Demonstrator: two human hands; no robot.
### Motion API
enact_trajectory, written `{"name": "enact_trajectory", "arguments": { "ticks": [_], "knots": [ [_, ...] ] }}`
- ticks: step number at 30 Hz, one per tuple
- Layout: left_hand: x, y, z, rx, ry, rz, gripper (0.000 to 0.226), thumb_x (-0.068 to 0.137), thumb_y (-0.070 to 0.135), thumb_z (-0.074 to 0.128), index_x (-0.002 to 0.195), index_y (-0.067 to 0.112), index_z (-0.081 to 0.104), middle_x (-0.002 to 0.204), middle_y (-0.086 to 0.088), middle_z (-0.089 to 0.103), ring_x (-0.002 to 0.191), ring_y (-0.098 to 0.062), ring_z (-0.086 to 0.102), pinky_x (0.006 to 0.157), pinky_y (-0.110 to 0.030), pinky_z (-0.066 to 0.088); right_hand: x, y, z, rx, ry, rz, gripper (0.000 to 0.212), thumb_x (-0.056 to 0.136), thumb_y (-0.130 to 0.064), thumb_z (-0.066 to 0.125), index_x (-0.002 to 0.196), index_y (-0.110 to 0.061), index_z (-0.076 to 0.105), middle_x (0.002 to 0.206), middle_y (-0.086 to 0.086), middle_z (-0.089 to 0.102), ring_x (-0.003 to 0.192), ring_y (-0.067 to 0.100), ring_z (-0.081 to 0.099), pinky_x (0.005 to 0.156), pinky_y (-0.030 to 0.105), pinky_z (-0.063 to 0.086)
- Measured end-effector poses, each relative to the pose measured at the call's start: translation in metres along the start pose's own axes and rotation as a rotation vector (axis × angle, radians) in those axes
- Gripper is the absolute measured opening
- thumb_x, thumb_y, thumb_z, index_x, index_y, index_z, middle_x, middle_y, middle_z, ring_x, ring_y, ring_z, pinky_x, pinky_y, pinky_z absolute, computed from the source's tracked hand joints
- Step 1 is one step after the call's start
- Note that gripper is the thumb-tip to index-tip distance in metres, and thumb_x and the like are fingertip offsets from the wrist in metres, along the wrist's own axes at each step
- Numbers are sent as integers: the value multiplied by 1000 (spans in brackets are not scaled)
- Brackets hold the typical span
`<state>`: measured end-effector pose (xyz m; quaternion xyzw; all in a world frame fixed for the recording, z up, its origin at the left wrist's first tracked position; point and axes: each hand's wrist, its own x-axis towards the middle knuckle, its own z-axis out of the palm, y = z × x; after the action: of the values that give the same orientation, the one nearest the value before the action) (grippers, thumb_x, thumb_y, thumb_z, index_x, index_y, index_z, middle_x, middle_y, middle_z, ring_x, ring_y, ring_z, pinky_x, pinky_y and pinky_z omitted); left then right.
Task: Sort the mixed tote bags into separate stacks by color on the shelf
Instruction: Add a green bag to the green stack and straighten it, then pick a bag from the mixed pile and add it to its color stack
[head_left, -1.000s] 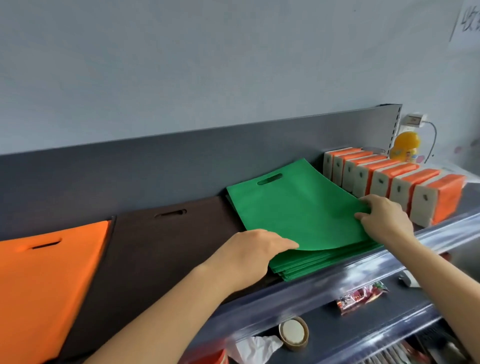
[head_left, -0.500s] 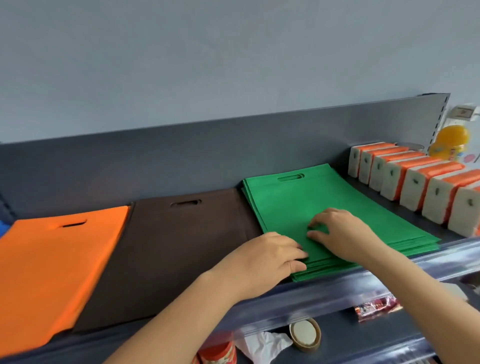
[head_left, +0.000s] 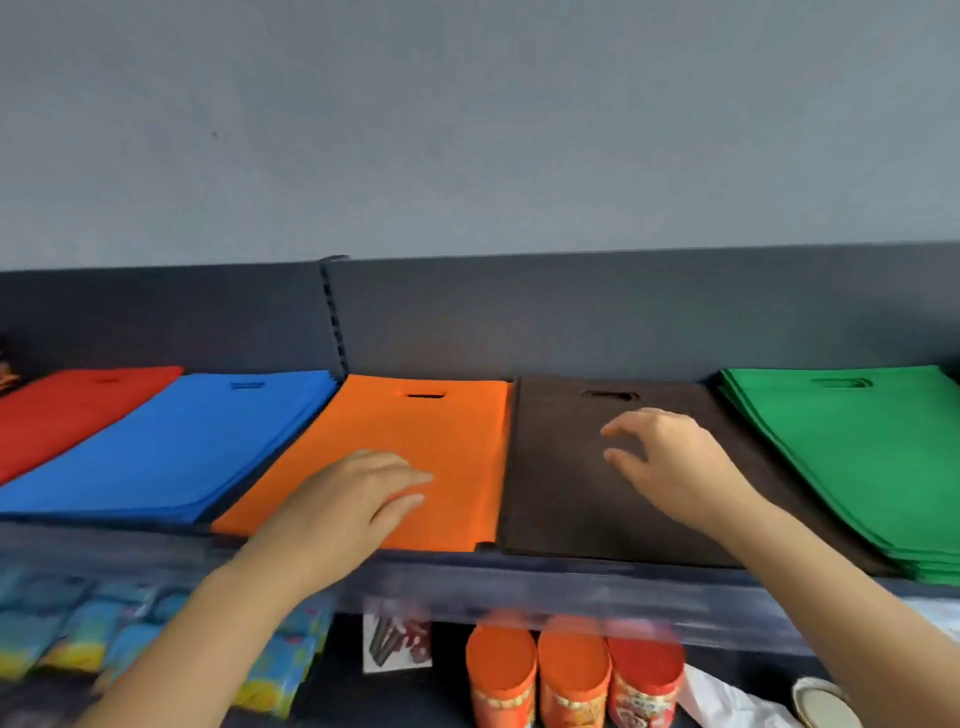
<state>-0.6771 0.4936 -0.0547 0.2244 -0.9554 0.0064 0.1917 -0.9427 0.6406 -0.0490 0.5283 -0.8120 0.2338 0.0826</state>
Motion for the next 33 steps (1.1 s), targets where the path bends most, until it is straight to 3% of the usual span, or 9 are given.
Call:
{"name": "enact_trajectory", "arguments": {
  "ticks": [4,9,14,28,33],
  "knots": [
    [-93,-96,-41,36,25,-219,33,95,40,50,126,32,57,113,27,47,114,-4,50,92,-22,41,13,-119,45,75,-74,-106,32,90,-29,58,122,-23,59,125,-4,60,115,19,53,93,33,45],
    [-206,-197,-94,94,-62,-415,43,97,41,42,139,36,39,137,21,39,128,0,35,103,-18,31,25,-274,100,122,-150,-268,37,92,-29,57,128,-20,55,131,-2,56,119,20,52,95,33,44],
    [-280,-266,-139,122,-38,-580,45,97,41,42,141,34,36,143,18,34,133,-2,30,106,-19,28,33,-396,144,183,-223,-385,38,93,-29,56,130,-18,53,134,-1,54,122,19,51,98,36,44],
    [-360,-453,-173,271,84,-776,43,97,39,42,139,29,42,138,14,44,127,-6,37,101,-21,32,134,-660,261,204,-316,-638,37,88,-32,57,124,-21,56,126,7,60,116,29,55,96,39,45],
    [-370,-524,-199,346,97,-861,43,97,40,43,138,28,44,137,14,46,127,-5,39,102,-21,33,189,-749,290,217,-343,-727,30,88,-30,57,113,-15,60,117,11,62,111,32,57,87,38,47]
  ]
}}
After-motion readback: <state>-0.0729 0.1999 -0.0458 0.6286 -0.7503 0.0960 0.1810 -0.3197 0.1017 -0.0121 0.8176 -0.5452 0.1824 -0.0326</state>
